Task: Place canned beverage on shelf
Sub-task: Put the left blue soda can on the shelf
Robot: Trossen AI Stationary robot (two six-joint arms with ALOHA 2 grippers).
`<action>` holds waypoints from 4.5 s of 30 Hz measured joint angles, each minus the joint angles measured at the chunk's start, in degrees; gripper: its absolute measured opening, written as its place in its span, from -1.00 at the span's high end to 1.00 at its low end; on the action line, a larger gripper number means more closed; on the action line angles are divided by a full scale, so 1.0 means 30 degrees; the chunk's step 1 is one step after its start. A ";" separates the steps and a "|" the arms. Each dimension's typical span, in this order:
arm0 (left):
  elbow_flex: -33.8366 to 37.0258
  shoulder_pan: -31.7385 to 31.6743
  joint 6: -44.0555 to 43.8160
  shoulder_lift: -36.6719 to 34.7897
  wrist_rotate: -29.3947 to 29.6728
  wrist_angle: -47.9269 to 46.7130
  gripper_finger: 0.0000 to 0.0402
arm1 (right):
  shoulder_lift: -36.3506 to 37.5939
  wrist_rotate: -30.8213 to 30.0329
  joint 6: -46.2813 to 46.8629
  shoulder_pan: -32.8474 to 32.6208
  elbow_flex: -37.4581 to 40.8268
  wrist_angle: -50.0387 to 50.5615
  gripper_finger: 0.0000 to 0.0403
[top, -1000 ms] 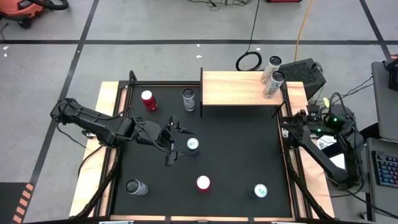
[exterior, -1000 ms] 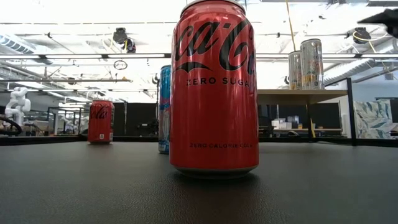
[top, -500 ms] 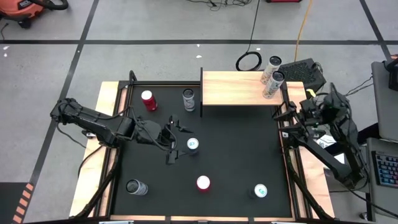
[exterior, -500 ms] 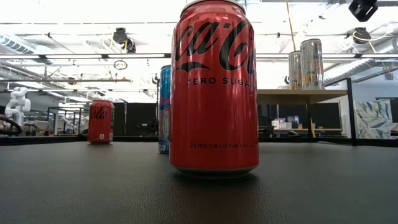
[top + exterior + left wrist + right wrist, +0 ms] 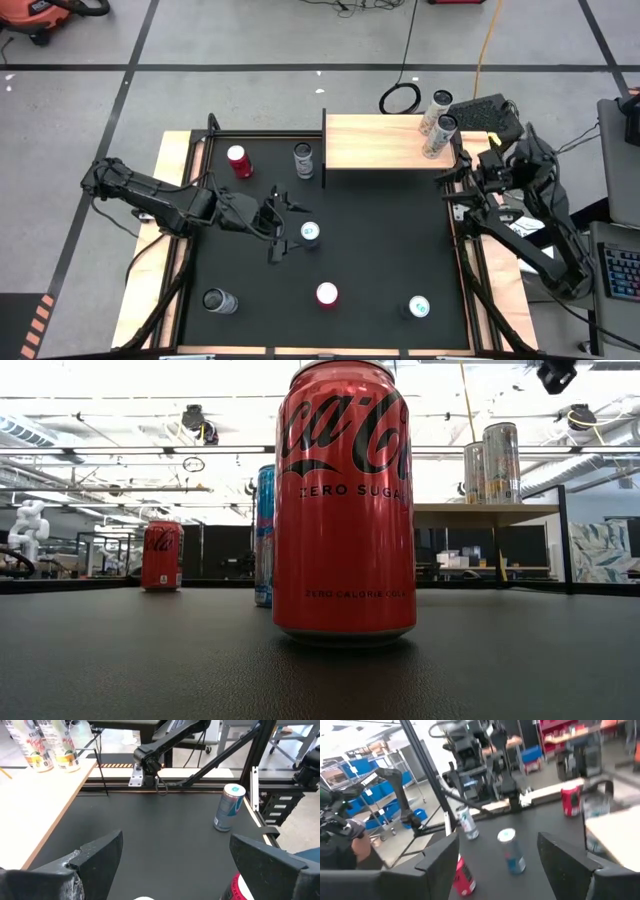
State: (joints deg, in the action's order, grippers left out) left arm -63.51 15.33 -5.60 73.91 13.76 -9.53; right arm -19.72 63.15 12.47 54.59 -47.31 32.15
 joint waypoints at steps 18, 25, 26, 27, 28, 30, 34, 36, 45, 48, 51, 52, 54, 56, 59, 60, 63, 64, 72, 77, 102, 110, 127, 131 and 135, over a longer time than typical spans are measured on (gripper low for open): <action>0.0000 0.0001 0.1155 -0.0007 0.0010 -0.0012 -0.85 | -0.3736 -0.0713 -0.0303 0.0000 0.0000 -0.4820 -0.26; 0.0000 0.0003 0.2117 -0.0007 0.0014 -0.0015 -0.85 | -0.5905 -0.1261 0.1818 -0.0207 0.0000 -0.8585 -0.26; 0.0000 0.0000 0.2153 -0.0007 0.0009 -0.0014 -0.85 | -0.6254 -0.0989 0.2088 -0.0362 0.0000 -0.9060 -0.26; 0.0000 -0.0004 0.2168 -0.0007 0.0007 -0.0012 -0.85 | -0.6548 -0.0960 0.2243 -0.0544 0.0000 -0.9504 -0.26; 0.0000 -0.0021 0.2175 -0.0007 0.0007 -0.0012 -0.85 | -0.6892 -0.0946 0.2413 -0.0777 0.0000 -0.9892 -0.26; 0.0000 -0.0029 0.2175 -0.0007 0.0013 -0.0012 -0.85 | -0.7543 -0.0953 0.2592 -0.1289 0.0000 -1.0529 -0.26; 0.0000 -0.0029 0.2279 -0.0007 0.0015 -0.0012 -0.85 | -0.8691 -0.0415 0.2630 -0.2795 0.0000 -1.1117 -0.26; 0.0000 -0.0029 0.2776 -0.0007 0.0007 -0.0016 -0.85 | -0.9055 0.0260 0.2802 -0.3625 0.0000 -1.1433 -0.26; 0.0000 -0.0029 0.3129 -0.0007 0.0007 -0.0052 -0.85 | -0.8860 -0.1285 0.3120 -0.8303 0.0000 -1.1513 -0.26; 0.0000 -0.0029 0.3129 -0.0007 0.0007 -0.0089 -0.85 | -0.8894 -0.2148 0.3120 -0.9930 0.0000 -1.1499 -0.26; 0.0000 -0.0029 0.3122 -0.0007 0.0007 -0.0182 -0.85 | -0.8909 -0.3143 0.3111 -1.1448 0.0000 -1.1382 -0.26; 0.0000 -0.0029 0.3122 -0.0007 0.0007 -0.0192 -0.85 | -0.8903 -0.3610 0.3123 -1.1932 0.0000 -1.1383 -0.26; 0.0000 -0.0029 0.3115 -0.0007 0.0007 -0.0187 -0.85 | -0.8897 -0.4755 0.3109 -1.2981 0.0000 -1.1389 -0.26; 0.0000 -0.0029 0.3115 -0.0007 0.0007 -0.0187 -0.85 | -0.9005 -0.6098 0.3076 -1.4080 0.0000 -1.1404 -0.26; 0.0000 -0.0029 0.3114 -0.0007 0.0007 -0.0187 -0.85 | -0.9262 -0.8220 0.3030 -1.5588 0.0000 -1.1399 -0.26; 0.0000 -0.0029 0.3107 -0.0007 0.0007 -0.0180 -0.85 | -0.9387 -0.8801 0.2976 -1.6038 0.0000 -1.1417 -0.26; 0.0000 -0.0029 0.3057 -0.0007 0.0007 -0.0180 -0.85 | -0.9918 -1.0529 0.2827 -1.7224 0.0000 -1.1375 -0.26; 0.0000 -0.0029 0.3057 -0.0007 0.0007 -0.0174 -0.85 | -1.0138 -1.1033 0.2764 -1.7603 0.0000 -1.1362 -0.26; 0.0000 -0.0029 0.3062 -0.0007 0.0204 -0.0165 -0.85 | -1.2087 -1.4024 0.1605 -2.0445 0.0000 -1.1367 -0.26; 0.0029 -0.0029 0.3063 -0.0208 0.2071 -0.0224 -0.85 | -1.3105 -1.5926 -0.0487 -2.1426 0.0000 -1.1500 -0.26; 0.0022 -0.0029 0.1975 -0.2926 0.2514 -0.3896 -0.85 | -1.9858 -1.8852 -0.5109 -2.1613 -0.0007 -1.6024 -0.26; 0.0015 -0.0029 0.1956 -0.2936 0.2514 -0.4438 -0.85 | -2.1376 -2.1131 -0.5087 -2.1602 -0.0007 -1.7067 -0.26; 0.0015 -0.0029 0.1905 -0.2929 0.2514 -0.4580 -0.85 | -2.4146 -2.2599 -0.5903 -2.1344 -0.0015 -2.0894 -0.26; 0.0015 -0.0029 0.1919 -0.2929 0.2514 -0.4580 -0.85 | -2.5334 -2.2621 -0.5764 -2.1332 -0.0015 -2.2316 -0.26; 0.0015 -0.0029 0.1927 -0.2929 0.2514 -0.4584 -0.85 | -2.6108 -2.3569 -0.5912 -2.1347 -0.0015 -2.3590 -0.26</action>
State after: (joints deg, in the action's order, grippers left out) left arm -63.46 15.25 0.19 65.12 21.30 -23.28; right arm -98.05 -7.56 -5.26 -9.45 -47.35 -38.62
